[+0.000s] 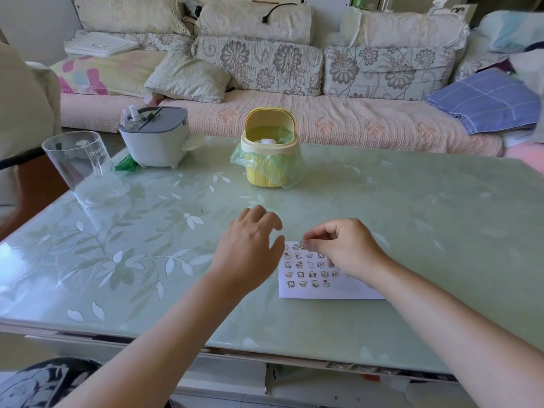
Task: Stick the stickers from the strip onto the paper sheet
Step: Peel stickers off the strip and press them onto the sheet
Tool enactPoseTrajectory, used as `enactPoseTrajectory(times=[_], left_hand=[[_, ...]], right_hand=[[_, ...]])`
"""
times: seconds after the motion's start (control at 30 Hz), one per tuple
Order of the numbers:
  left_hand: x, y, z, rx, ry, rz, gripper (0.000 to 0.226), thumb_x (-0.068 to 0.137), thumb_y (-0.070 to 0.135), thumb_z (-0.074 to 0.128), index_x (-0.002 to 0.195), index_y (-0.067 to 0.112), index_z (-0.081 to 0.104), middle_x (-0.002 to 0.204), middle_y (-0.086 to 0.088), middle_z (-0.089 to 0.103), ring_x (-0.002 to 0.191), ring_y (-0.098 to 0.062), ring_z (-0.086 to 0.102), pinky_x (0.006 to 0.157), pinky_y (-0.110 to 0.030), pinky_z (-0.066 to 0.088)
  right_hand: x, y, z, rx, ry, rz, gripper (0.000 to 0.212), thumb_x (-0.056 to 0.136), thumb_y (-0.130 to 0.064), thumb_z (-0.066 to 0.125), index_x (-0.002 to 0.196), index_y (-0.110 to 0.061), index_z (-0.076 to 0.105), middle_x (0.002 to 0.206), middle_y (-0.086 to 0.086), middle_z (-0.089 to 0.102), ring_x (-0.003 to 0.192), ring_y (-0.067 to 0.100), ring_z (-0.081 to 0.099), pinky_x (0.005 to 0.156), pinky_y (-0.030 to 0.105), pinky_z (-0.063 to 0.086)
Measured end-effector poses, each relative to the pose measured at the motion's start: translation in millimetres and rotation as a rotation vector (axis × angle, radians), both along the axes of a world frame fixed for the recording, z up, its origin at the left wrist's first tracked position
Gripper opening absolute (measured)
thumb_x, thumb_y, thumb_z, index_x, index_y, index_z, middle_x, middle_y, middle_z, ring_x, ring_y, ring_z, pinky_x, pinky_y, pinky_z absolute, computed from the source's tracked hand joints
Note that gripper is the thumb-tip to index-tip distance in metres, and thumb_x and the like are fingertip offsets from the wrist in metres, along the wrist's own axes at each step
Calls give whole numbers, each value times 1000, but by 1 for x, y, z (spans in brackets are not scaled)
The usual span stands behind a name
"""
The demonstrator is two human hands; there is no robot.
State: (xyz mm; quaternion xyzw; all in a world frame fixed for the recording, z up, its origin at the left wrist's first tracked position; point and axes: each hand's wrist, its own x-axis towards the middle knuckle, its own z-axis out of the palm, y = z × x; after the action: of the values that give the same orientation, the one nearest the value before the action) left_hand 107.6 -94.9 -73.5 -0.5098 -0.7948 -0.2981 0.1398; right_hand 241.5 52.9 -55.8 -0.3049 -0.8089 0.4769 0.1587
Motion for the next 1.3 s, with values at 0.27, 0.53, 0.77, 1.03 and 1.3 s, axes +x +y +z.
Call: enactPoseTrajectory(times=[0.27, 0.53, 0.77, 1.03, 1.3], left_hand=[[37, 23, -26, -221, -93, -314, 27, 90, 29, 60, 116, 22, 64, 113, 6, 59, 106, -17, 53, 80, -35, 48], [43, 34, -46, -290, -143, -367, 25, 88, 29, 63, 112, 25, 68, 113, 7, 61, 108, -17, 52, 91, -36, 47], [41, 34, -49, -288, -160, -382, 24, 86, 32, 62, 108, 25, 69, 109, 9, 61, 104, -17, 52, 90, -37, 47], [40, 33, -52, -294, -152, -383, 23, 87, 33, 60, 107, 26, 68, 111, 10, 60, 105, -16, 51, 85, -41, 49], [46, 30, -51, -285, -59, -383, 29, 88, 29, 58, 116, 33, 66, 111, 8, 60, 103, -19, 52, 77, -31, 47]], right_hand=[[44, 25, -7, -23, -220, -18, 4, 82, -17, 79, 77, -17, 77, 71, 3, 72, 53, 8, 55, 53, 19, 48], [60, 29, -21, 24, -316, 34, 9, 82, -19, 77, 74, -24, 77, 67, -15, 70, 53, 1, 56, 55, 19, 46], [54, 25, -27, 63, -339, 43, 12, 82, -21, 76, 71, -28, 77, 69, -14, 71, 59, -1, 58, 56, 15, 43], [51, 24, -29, 97, -379, 19, 14, 77, -22, 75, 67, -32, 75, 67, -14, 69, 63, 4, 60, 58, 18, 45], [44, 21, -26, 177, -476, 30, 9, 78, -23, 74, 72, -30, 75, 75, -13, 72, 70, 7, 66, 56, 17, 47]])
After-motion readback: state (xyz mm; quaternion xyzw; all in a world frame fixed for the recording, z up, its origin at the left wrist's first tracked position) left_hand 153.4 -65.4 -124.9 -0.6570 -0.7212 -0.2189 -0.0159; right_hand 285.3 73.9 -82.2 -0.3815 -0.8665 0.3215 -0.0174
